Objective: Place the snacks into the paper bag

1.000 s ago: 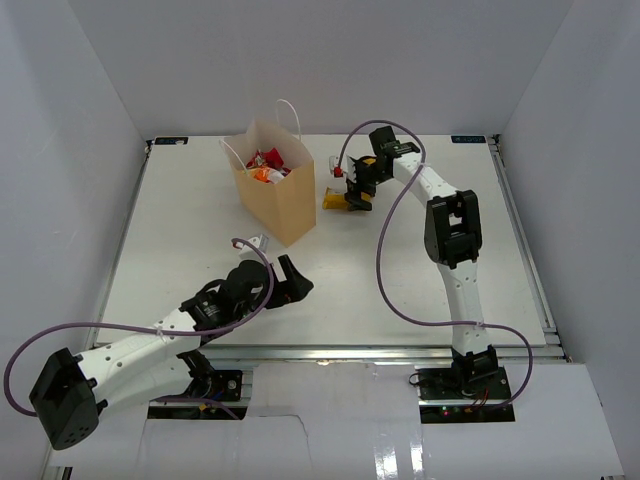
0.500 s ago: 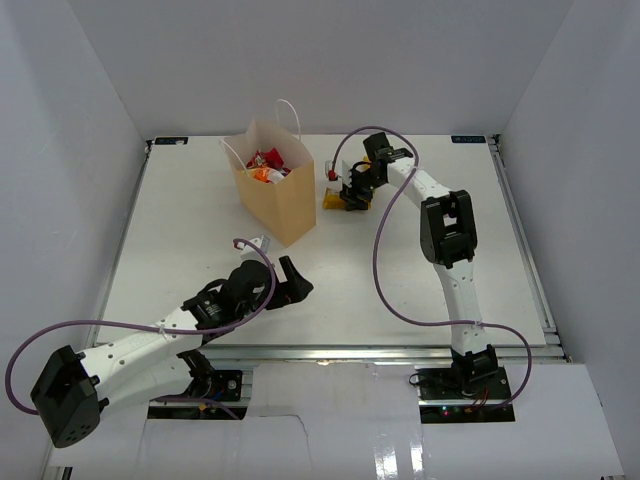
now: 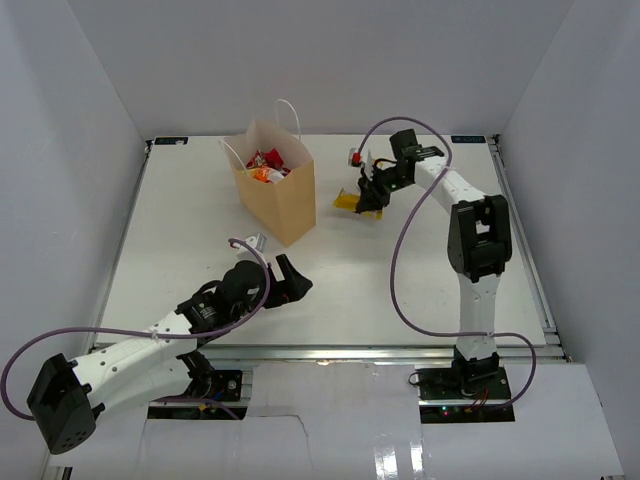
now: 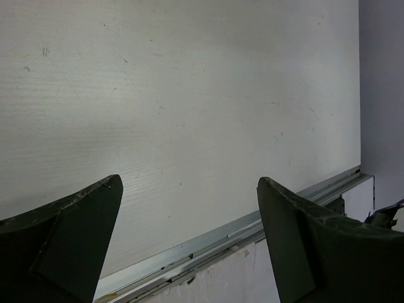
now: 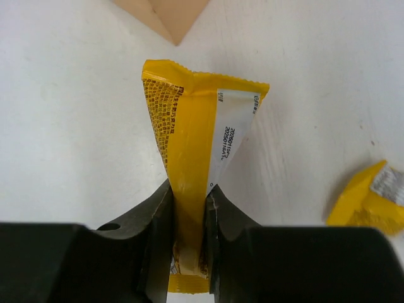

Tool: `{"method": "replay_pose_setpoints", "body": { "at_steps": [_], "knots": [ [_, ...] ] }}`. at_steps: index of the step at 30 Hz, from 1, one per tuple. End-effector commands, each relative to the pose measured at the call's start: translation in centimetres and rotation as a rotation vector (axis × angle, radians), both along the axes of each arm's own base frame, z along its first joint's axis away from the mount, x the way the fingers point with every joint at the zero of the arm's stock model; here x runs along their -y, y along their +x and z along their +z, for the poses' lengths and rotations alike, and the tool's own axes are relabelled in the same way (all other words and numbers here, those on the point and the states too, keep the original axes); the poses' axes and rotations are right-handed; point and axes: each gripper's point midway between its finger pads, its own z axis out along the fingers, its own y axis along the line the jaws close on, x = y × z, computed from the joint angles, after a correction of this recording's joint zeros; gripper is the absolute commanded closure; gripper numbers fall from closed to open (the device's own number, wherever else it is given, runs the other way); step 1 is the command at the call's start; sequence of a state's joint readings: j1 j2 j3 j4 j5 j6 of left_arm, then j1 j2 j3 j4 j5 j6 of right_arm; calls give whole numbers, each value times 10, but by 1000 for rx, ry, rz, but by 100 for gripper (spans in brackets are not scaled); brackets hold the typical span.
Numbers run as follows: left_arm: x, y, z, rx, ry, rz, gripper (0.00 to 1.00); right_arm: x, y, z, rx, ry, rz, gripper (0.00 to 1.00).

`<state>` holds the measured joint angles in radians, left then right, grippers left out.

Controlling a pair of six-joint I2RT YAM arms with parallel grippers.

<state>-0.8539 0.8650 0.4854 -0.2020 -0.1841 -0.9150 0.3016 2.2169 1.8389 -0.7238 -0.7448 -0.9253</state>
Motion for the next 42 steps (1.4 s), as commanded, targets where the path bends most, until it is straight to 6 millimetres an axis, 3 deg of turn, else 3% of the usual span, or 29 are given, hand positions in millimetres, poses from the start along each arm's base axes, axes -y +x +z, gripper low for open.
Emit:
{"method": "replay_pose_setpoints", "body": {
  "at_steps": [1, 2, 3, 5, 6, 10, 11, 13, 14, 17, 21, 23, 25, 27, 30, 33, 37, 39, 40, 42],
  "knots": [
    [1, 5, 18, 57, -32, 7, 2, -1, -18, 106, 23, 180, -75, 77],
    [1, 5, 20, 63, -34, 7, 2, 0, -22, 117, 29, 192, -85, 77],
    [1, 6, 21, 68, -35, 7, 2, 1, -30, 145, 71, 220, -87, 77],
    [1, 7, 24, 82, -31, 2, 2, -3, -40, 171, 62, 277, -113, 77],
    [2, 8, 23, 86, -26, -3, 2, -3, -45, 202, 127, 319, -112, 77],
    [6, 9, 24, 92, -26, -22, 2, -22, -68, 263, 174, 415, -116, 77],
    [7, 9, 24, 95, -22, -29, 2, -37, -76, 282, 194, 447, -96, 77],
    [10, 9, 23, 93, -20, -40, 2, -54, -78, 295, 221, 455, -101, 77],
    [11, 9, 23, 94, -21, -45, 2, -73, -88, 310, 244, 478, -68, 77],
    [14, 8, 23, 88, -28, -59, 2, -108, -85, 315, 285, 470, -92, 76],
    [14, 4, 23, 79, -53, -62, 2, -146, -53, 343, 381, 522, -204, 78],
    [13, 1, 24, 77, -66, -62, 2, -159, -31, 337, 411, 514, -284, 82],
    [11, -1, 23, 75, -77, -57, 2, -164, -18, 354, 466, 554, -337, 83],
    [9, -2, 26, 80, -89, -51, 2, -174, -9, 346, 483, 555, -352, 81],
    [6, -3, 26, 82, -95, -43, 2, -186, -5, 335, 496, 544, -346, 67],
    [7, -3, 26, 79, -95, -44, 2, -189, -11, 330, 489, 534, -335, 54],
    [9, -2, 22, 69, -80, -52, 2, -180, -22, 350, 497, 566, -333, 38],
    [10, -2, 22, 74, -73, -60, 2, -169, -29, 365, 499, 587, -342, 37],
    [10, -1, 22, 75, -65, -63, 2, -154, -30, 380, 510, 606, -364, 38],
    [11, -1, 24, 77, -61, -65, 2, -137, -27, 376, 464, 605, -411, 39]
  ]
}}
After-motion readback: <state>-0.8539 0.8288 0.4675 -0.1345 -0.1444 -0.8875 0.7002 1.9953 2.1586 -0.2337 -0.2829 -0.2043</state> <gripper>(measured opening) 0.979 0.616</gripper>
